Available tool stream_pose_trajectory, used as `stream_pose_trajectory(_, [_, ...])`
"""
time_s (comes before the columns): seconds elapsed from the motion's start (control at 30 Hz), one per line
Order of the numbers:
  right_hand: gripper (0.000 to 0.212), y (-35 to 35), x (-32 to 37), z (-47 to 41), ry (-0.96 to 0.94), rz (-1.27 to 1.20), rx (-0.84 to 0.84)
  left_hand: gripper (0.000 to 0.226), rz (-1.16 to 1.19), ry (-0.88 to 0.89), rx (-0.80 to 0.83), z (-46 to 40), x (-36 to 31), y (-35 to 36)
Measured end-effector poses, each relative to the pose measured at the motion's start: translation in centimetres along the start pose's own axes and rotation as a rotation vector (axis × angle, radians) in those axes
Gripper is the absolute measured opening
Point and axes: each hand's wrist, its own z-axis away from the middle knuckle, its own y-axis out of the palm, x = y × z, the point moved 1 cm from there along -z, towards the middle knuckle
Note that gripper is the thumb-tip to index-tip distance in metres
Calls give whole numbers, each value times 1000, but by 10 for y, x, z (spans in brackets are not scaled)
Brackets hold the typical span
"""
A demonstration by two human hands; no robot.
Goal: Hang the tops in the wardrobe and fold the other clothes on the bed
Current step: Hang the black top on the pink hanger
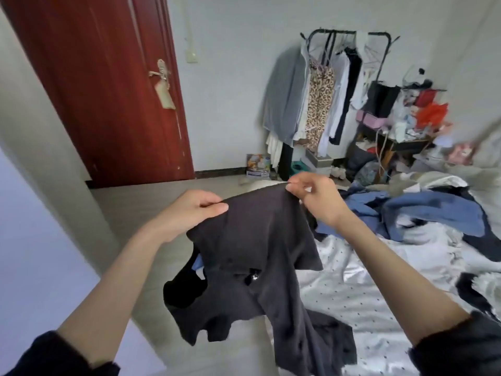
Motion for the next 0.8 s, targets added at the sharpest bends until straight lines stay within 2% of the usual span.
stream_pose_trajectory(0.07, [15,23,16,-6,-30,-50,82,20,46,-35,-186,22,-1,-14])
stream_pose_trajectory(0.17, [11,48,34,-1,-70,-107,178,19,75,-79,-360,43,-6,-20])
stream_pose_trajectory(0.2, [15,58,42,5,-103,-150,240,19,53,-90,-418,54,-8,-20])
stream_pose_trajectory(0.27, [40,72,60,21,-177,-202,404,18,3,-81,-472,70,-14,-16])
stream_pose_trajectory(0.33, [57,87,87,40,-335,-245,607,17,-28,-75,-560,93,-18,-15])
stream_pose_trajectory(0.4, [51,104,111,53,-447,-303,703,15,-23,-50,-642,119,-26,-18])
stream_pose_trajectory(0.57, [26,139,166,68,-518,-433,704,13,-19,-76,-756,181,-30,-38])
stream_pose_trajectory(0.67, [23,167,202,81,-607,-420,721,3,58,-162,-955,228,-8,-48])
stream_pose_trajectory(0.73, [22,183,228,88,-618,-422,725,11,106,-255,-1062,260,12,-48])
stream_pose_trajectory(0.8, [28,200,255,96,-591,-424,727,21,129,-335,-1091,290,34,-43])
